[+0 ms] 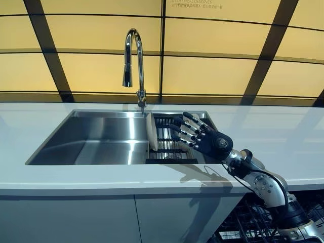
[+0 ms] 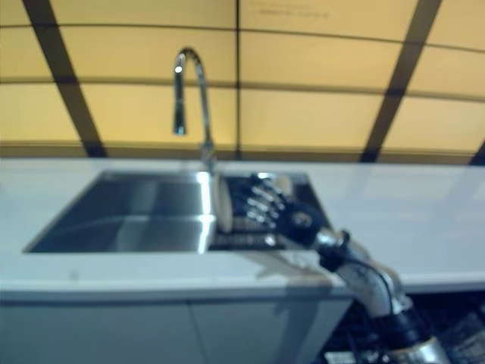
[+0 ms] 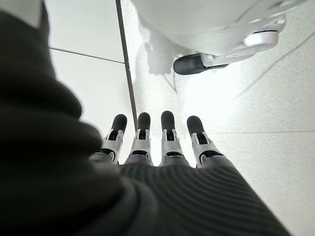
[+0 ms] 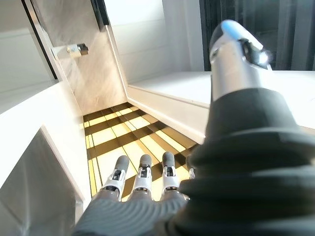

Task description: Take plates into dishwasher

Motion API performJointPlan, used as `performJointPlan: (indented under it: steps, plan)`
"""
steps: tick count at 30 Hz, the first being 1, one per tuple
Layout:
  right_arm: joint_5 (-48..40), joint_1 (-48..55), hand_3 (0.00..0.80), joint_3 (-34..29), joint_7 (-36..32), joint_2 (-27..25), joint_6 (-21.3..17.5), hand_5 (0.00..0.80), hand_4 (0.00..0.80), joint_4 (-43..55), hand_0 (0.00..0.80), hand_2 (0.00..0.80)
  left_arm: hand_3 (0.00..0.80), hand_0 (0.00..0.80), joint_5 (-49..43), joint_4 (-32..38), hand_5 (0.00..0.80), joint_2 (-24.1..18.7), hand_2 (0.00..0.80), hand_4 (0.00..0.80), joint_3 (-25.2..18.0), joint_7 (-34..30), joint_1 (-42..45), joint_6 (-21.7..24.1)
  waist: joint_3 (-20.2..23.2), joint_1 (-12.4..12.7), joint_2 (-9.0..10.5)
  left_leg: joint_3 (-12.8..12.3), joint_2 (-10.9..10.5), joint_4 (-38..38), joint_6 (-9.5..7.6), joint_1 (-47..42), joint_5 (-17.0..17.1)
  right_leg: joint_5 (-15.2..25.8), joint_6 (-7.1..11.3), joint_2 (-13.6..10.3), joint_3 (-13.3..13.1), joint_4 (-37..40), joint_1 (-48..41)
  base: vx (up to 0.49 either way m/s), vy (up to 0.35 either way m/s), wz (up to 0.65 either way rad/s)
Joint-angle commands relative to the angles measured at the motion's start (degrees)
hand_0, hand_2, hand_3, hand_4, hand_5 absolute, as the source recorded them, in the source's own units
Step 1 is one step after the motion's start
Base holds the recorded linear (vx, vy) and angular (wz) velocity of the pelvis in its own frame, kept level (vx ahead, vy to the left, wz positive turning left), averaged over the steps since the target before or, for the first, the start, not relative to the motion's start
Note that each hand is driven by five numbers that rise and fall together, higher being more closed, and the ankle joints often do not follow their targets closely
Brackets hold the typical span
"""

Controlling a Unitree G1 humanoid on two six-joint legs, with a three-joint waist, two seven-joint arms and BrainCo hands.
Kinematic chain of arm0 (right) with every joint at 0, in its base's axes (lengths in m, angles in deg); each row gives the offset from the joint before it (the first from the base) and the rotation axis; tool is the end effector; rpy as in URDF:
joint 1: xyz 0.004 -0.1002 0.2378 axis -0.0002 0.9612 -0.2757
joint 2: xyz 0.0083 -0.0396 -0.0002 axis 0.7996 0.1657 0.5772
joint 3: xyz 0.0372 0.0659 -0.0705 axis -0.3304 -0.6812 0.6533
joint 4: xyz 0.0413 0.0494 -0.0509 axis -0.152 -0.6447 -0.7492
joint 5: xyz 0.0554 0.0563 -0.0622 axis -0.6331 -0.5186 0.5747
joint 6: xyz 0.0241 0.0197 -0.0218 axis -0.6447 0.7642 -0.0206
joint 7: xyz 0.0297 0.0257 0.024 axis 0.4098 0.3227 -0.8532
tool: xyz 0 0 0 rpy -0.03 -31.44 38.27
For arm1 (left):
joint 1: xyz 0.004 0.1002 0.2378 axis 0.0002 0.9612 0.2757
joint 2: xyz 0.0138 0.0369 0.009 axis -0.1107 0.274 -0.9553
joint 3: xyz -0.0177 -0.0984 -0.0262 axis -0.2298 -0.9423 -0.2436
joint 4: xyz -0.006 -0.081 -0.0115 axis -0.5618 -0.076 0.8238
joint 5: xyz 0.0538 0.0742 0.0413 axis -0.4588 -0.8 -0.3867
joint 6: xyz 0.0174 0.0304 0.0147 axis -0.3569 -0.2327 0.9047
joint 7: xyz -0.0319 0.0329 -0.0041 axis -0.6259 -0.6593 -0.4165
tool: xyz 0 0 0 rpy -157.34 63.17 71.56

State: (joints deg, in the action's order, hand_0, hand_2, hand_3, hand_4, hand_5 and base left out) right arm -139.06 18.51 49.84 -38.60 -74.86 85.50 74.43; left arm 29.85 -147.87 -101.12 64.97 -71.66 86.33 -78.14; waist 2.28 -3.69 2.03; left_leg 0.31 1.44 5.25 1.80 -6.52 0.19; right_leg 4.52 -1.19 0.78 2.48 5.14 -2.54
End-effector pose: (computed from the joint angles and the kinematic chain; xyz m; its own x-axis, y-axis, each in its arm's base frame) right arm 0.2509 -0.1952 0.1320 0.5053 0.8008 0.3215 -0.8331 0.3557 0.4235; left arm 0.0363 0.2208 -0.1226 0.1831 0.1920 -0.9642 0.0404 0.9784 0.2025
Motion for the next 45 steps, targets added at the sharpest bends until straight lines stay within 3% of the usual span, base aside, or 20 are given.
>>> performJointPlan:
  steps: [1,6,12,17,25,32,45]
  plan:
    - [-2.15,-7.56,0.0,-8.25,9.92,-0.03,-10.24,0.0,0.0,-4.84,0.0,0.0,0.0,0.0,-0.96,-4.68,0.0,-0.17,0.0,0.0,1.25,-0.04,-2.4,0.59,-0.4,0.92,1.77,-2.44,-2.9,-0.25,-4.4,-0.1,-3.79,-3.34,2.28,-1.18,-1.96,-0.14,-2.65,0.004,0.007,-0.04]
    - [1.52,-11.9,0.0,-9.85,20.53,-4.25,-12.62,0.0,0.0,-10.62,0.0,0.0,0.0,0.0,-1.15,-3.55,0.0,-0.2,0.0,0.0,1.11,0.31,-2.18,0.08,-0.65,0.83,1.76,-2.59,-2.8,-0.25,-4.25,-0.39,-3.77,-3.28,2.15,-1.17,-2.03,-0.14,-2.93,0.0,0.0,0.0]
    - [7.48,-19.13,0.0,-8.62,28.34,-9.06,-15.9,0.0,0.0,-15.29,0.0,0.0,0.0,0.0,-0.73,-3.06,0.0,-0.18,0.0,0.0,1.47,0.41,-2.32,-0.53,-0.98,1.64,2.06,-1.98,-2.81,-0.25,-3.99,-0.48,-3.58,-3.34,1.9,-1.09,-1.68,-0.14,-3.24,0.0,0.0,0.0]
    - [14.96,-25.23,0.0,-5.55,33.32,-13.69,-15.12,0.0,0.0,-21.05,0.0,0.0,0.0,0.0,-1.04,-2.61,0.0,-0.43,0.0,0.0,1.72,0.36,-2.27,-1.02,-1.12,2.74,2.42,-1.13,-2.87,-0.25,-3.7,-0.11,-3.28,-3.27,1.88,-1.13,-1.06,-0.14,-3.02,0.0,0.0,0.0]
    - [24.78,-35.62,0.0,2.57,40.28,-18.75,-9.48,0.0,0.0,-33.87,0.0,0.0,0.0,0.0,-2.16,-1.86,0.0,-1.06,0.0,0.0,2.3,0.57,-2.0,-2.11,-1.97,4.46,3.07,0.05,-2.99,-0.25,-3.26,1.55,-2.33,-2.47,2.32,-1.48,-0.1,-0.14,-1.54,0.038,0.0,0.04]
    - [27.33,-43.35,0.0,9.02,41.13,-19.37,-7.36,0.0,0.0,-40.71,0.0,0.0,0.0,0.0,-2.99,-1.58,0.0,-1.95,0.0,0.0,3.06,0.56,-1.89,-2.12,-3.61,5.7,3.09,0.88,-3.05,-0.25,-2.95,3.55,-1.23,-1.81,2.72,-1.82,0.63,-0.14,0.23,0.033,-0.014,0.05]
    - [26.5,-48.4,0.0,12.48,43.35,-18.23,-6.46,0.0,0.0,-42.99,0.0,0.0,0.0,0.0,-1.39,-0.53,0.0,-2.99,0.0,0.0,4.04,1.08,-3.82,-1.02,-7.43,6.22,1.73,1.63,-3.19,-0.25,-2.83,8.01,0.18,-0.93,3.04,-2.38,1.19,-0.14,4.64,-0.032,-0.023,0.06]
